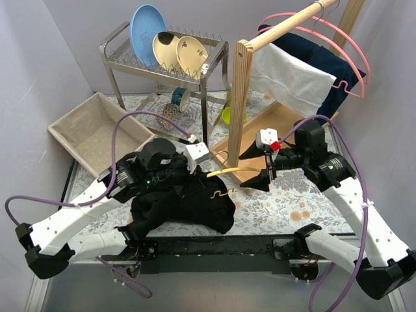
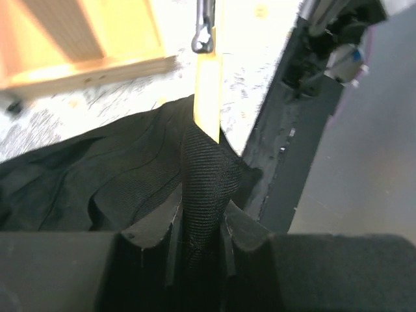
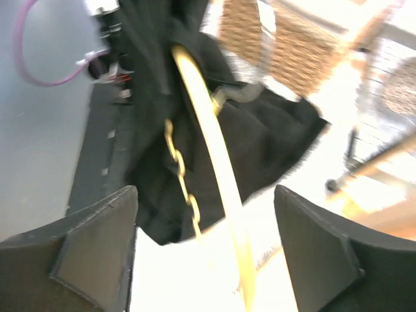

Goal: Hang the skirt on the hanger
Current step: Place skirt on hanger

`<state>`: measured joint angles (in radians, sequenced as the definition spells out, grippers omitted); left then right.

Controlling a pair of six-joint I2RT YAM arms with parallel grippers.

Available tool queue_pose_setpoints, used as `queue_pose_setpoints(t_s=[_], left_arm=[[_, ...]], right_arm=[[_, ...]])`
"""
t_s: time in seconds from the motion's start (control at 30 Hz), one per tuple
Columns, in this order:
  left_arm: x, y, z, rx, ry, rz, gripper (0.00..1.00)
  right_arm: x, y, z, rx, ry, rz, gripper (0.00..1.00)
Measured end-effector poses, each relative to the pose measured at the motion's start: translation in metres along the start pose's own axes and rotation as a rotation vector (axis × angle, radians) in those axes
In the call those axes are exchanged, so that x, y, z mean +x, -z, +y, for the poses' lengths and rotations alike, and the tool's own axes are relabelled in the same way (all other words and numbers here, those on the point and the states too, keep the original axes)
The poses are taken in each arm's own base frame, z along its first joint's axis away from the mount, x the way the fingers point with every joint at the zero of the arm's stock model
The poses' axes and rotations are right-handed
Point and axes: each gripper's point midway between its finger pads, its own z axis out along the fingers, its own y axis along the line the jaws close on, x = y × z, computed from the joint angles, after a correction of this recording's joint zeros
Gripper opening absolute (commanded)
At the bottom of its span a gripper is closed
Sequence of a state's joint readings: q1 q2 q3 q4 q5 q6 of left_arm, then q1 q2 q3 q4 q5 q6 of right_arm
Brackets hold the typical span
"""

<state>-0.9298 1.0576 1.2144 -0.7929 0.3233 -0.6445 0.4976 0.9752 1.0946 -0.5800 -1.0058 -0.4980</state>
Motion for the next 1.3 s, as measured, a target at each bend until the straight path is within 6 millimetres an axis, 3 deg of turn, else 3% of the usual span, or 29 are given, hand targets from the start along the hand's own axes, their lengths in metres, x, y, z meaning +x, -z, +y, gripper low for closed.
queue_pose_setpoints(t_s=[0.17, 0.23, 0.33, 0.53, 0.6, 0.77, 1.17, 1.27, 1.3], left_arm=[[0.008, 0.024, 0.009, -0.117, 0.086, -0.067, 0.0], [0.004, 0.036, 0.012, -0.156, 0.115, -0.111, 0.0], [-0.003, 0.054, 0.013, -0.196, 0.149, -0.182, 0.0], [-0.013, 0.084, 0.012, -0.241, 0.218, -0.315, 0.0], [-0.017, 0.091, 0.012, -0.251, 0.246, -0.356, 0.0], [-0.029, 0.098, 0.011, -0.247, 0.291, -0.421, 0.0], [-0.036, 0.094, 0.009, -0.225, 0.318, -0.435, 0.0], [-0.039, 0.093, 0.008, -0.219, 0.315, -0.443, 0.0], [-0.04, 0.093, 0.007, -0.216, 0.315, -0.446, 0.0]], right_arm=[[-0.006, 0.026, -0.018, 0.205, 0.026, -0.015, 0.98], [-0.002, 0.032, -0.013, 0.246, 0.03, -0.033, 0.98], [0.022, 0.026, 0.006, 0.194, -0.01, -0.048, 0.97], [0.098, -0.004, 0.031, 0.022, -0.271, -0.024, 0.95], [0.113, -0.013, 0.038, -0.006, -0.34, -0.012, 0.94], [0.114, -0.031, 0.027, 0.012, -0.378, -0.025, 0.91], [0.118, -0.058, 0.001, 0.12, -0.436, -0.045, 0.84], [0.127, -0.061, 0.0, 0.136, -0.455, -0.033, 0.78], [0.129, -0.062, 0.0, 0.139, -0.459, -0.03, 0.67]])
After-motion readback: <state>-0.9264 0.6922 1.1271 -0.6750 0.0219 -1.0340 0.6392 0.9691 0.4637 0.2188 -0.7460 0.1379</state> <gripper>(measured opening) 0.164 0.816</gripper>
